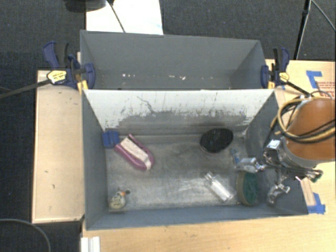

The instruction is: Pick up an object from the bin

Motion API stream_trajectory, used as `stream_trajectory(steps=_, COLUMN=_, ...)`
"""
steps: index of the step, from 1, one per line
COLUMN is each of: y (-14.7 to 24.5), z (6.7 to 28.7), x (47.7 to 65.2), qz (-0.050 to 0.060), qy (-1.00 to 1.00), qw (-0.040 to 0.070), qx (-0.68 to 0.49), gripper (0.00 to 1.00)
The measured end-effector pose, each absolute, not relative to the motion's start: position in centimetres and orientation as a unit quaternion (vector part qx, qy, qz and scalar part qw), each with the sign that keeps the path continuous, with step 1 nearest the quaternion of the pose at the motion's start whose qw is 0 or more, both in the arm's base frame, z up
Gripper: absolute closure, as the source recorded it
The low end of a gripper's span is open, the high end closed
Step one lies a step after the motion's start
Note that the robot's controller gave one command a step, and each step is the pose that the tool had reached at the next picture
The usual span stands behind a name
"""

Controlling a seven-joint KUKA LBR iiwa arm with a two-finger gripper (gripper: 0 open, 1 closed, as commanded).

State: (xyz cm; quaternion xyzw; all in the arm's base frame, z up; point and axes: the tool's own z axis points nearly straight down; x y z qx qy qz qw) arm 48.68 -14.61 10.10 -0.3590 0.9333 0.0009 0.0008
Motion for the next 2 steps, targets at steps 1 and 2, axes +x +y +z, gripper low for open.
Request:
stream_trajectory(steps=1, y=-13.6, z=10.1, x=47.8, qz=0.007, qy=0.856, qw=0.002, qx=-0.517, gripper=0.00)
stream_trajectory(steps=2, y=-12.4, z=7.3, x=48.5, qz=0.006, qy=0.858, qw=0.011, qx=-0.513, gripper=0.00)
